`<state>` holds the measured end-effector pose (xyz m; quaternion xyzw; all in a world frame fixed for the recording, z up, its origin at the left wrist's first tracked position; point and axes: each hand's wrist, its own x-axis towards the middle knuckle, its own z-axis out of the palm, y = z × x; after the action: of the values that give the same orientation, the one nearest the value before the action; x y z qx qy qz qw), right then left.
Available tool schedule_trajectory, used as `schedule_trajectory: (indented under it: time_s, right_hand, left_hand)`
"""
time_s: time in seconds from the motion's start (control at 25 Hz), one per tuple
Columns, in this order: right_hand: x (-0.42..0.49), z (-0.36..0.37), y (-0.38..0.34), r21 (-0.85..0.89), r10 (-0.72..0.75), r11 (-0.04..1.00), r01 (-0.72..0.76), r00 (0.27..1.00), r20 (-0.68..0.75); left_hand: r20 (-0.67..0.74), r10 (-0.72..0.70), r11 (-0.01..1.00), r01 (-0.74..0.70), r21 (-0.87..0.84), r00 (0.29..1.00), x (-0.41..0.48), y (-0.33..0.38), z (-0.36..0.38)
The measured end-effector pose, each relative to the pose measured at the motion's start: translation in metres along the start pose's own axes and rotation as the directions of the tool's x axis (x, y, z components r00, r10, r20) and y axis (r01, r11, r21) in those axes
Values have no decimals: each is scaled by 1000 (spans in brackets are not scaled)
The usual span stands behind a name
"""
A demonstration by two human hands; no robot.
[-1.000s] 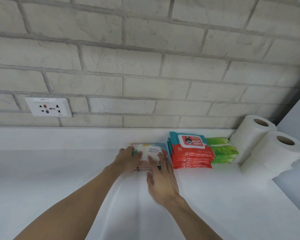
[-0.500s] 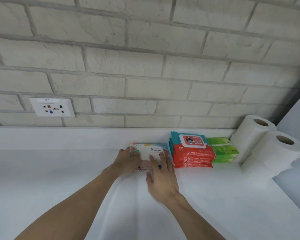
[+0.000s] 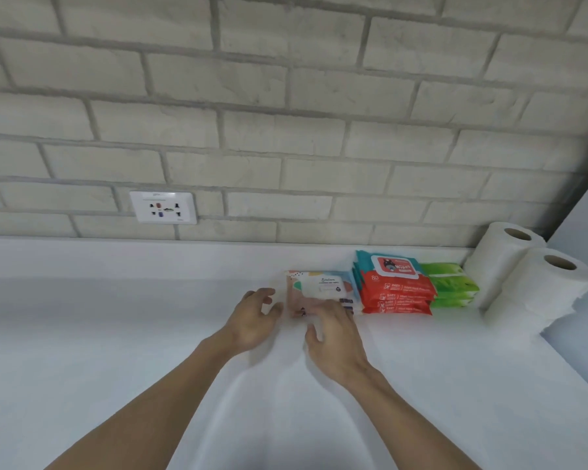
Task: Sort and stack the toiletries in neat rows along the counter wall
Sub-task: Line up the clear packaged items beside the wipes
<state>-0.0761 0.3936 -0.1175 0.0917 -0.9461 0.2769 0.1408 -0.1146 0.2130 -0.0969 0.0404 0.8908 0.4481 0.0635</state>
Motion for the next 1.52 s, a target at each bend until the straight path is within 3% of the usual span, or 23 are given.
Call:
schedule_trajectory:
  time_s: [0.32, 0.48, 0.68, 0.92, 1.2, 1.28, 1.4, 1.52]
  right_hand:
    - [-35, -15, -69, 187, 74, 978, -90, 993, 90]
    - [-67, -4, -120, 316, 115, 933, -172, 975, 192]
    - [-113, 36, -186, 349, 24, 926, -146, 944, 330]
    - [-167, 76, -246, 290, -83, 954, -70, 872, 483]
    - [-194, 89, -268, 8, -201, 971, 239, 797, 570]
    - [-195, 90, -266, -23, -159, 977, 212, 797, 583]
    - [-197, 87, -263, 27, -86, 996, 88, 792, 604]
    - [-200, 83, -256, 110, -41, 994, -27, 822, 569]
  left_hand:
    - [-89, 93, 994, -97, -47, 992, -110, -35, -57]
    - [-31, 85, 996, -85, -14, 996, -158, -70, -87]
    - [42, 54, 993, -58, 100, 998, -213, -115, -137]
    - [121, -10, 981, -13, 192, 993, -270, -166, -178]
    - [239, -46, 949, -32, 313, 970, -312, -187, -195]
    - [307, -92, 908, -46, 416, 947, -316, -188, -198]
    - [294, -110, 813, -85, 576, 949, -316, -186, -203]
    - [295, -122, 777, -93, 622, 948, -310, -182, -205]
